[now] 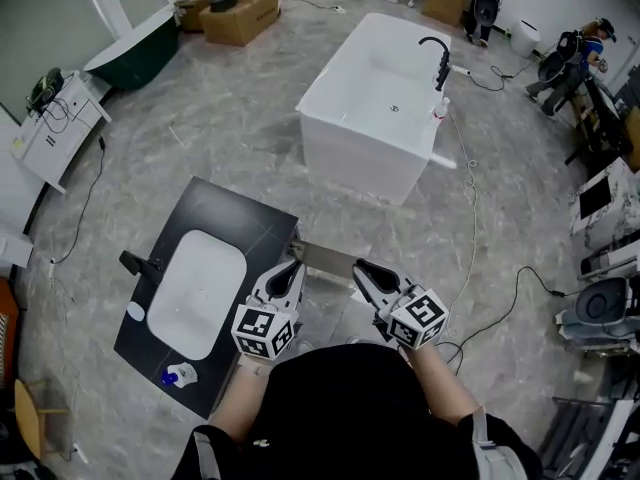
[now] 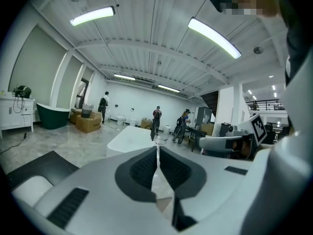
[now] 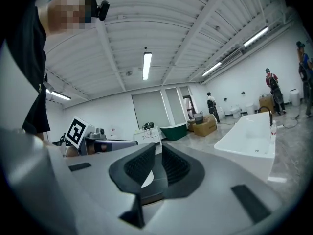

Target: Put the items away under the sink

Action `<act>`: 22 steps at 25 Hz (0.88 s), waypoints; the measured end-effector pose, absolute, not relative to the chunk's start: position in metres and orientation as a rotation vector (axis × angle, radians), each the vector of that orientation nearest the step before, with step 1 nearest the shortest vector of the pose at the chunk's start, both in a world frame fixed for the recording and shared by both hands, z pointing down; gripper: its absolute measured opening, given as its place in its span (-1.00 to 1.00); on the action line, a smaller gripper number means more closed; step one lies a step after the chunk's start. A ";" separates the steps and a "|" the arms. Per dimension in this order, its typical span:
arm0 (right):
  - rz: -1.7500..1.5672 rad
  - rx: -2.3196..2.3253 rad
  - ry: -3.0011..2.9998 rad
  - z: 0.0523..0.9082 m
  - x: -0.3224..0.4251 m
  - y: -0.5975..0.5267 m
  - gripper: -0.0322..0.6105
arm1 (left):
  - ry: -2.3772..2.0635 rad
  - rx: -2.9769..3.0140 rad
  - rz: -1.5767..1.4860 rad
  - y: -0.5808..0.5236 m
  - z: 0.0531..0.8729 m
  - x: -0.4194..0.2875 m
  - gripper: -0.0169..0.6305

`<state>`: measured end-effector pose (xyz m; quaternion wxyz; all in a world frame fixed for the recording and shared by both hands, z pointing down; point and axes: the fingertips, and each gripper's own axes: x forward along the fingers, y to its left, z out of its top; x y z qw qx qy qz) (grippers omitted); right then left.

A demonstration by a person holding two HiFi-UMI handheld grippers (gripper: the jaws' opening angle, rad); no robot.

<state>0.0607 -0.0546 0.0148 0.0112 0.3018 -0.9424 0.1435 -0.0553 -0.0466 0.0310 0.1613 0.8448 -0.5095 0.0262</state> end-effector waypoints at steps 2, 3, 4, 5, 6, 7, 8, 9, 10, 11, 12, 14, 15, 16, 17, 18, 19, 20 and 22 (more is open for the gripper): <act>0.433 0.953 -2.934 0.008 0.058 -0.056 -0.71 | -1.451 2.413 0.039 -0.047 0.023 -0.059 -0.84; 0.437 0.959 -2.932 0.005 0.057 -0.057 -0.71 | -1.445 2.416 0.026 -0.047 0.018 -0.061 -0.85; 0.442 0.960 -2.933 0.003 0.055 -0.057 -0.71 | -1.445 2.423 0.019 -0.045 0.014 -0.063 -0.86; 0.442 0.958 -2.936 0.000 0.054 -0.056 -0.71 | -1.454 2.432 0.018 -0.042 0.011 -0.065 -0.87; 0.434 0.953 -2.938 -0.002 0.053 -0.055 -0.71 | -1.472 2.439 0.023 -0.040 0.009 -0.067 -0.87; 0.420 0.950 -2.939 -0.003 0.051 -0.054 -0.71 | -1.492 2.440 0.028 -0.038 0.007 -0.070 -0.87; 0.406 0.946 -2.940 -0.004 0.050 -0.053 -0.72 | -1.507 2.436 0.027 -0.036 0.006 -0.073 -0.87; 0.394 0.941 -2.942 -0.005 0.049 -0.052 -0.72 | -1.514 2.427 0.016 -0.035 0.005 -0.075 -0.88; 0.387 0.936 -2.944 -0.005 0.049 -0.051 -0.72 | -1.511 2.416 -0.002 -0.034 0.005 -0.076 -0.88; 0.382 0.932 -2.946 -0.005 0.049 -0.049 -0.72 | -1.504 2.405 -0.018 -0.033 0.005 -0.077 -0.88; 0.378 0.927 -2.948 -0.005 0.049 -0.048 -0.72 | -1.501 2.397 -0.026 -0.032 0.005 -0.077 -0.88; 0.375 0.915 -2.950 -0.006 0.047 -0.046 -0.72 | -1.528 2.394 -0.002 -0.031 0.007 -0.079 -0.88; 0.378 0.910 -2.951 -0.007 0.046 -0.044 -0.72 | -1.554 2.394 0.023 -0.031 0.008 -0.080 -0.88; 0.382 0.904 -2.955 -0.007 0.045 -0.043 -0.72 | -1.576 2.390 0.042 -0.030 0.010 -0.082 -0.88; 0.386 0.899 -2.960 -0.008 0.043 -0.042 -0.72 | -1.590 2.383 0.050 -0.028 0.011 -0.083 -0.88; 0.386 0.898 -2.961 -0.009 0.043 -0.040 -0.72 | -1.594 2.372 0.047 -0.027 0.012 -0.084 -0.88; 0.384 0.900 -2.958 -0.009 0.043 -0.039 -0.72 | -1.591 2.362 0.039 -0.025 0.013 -0.085 -0.88; 0.383 0.902 -2.953 -0.007 0.043 -0.038 -0.72 | -1.588 2.355 0.033 -0.023 0.014 -0.085 -0.88; 0.388 0.908 -2.946 -0.005 0.045 -0.036 -0.72 | -1.588 2.352 0.034 -0.020 0.014 -0.085 -0.88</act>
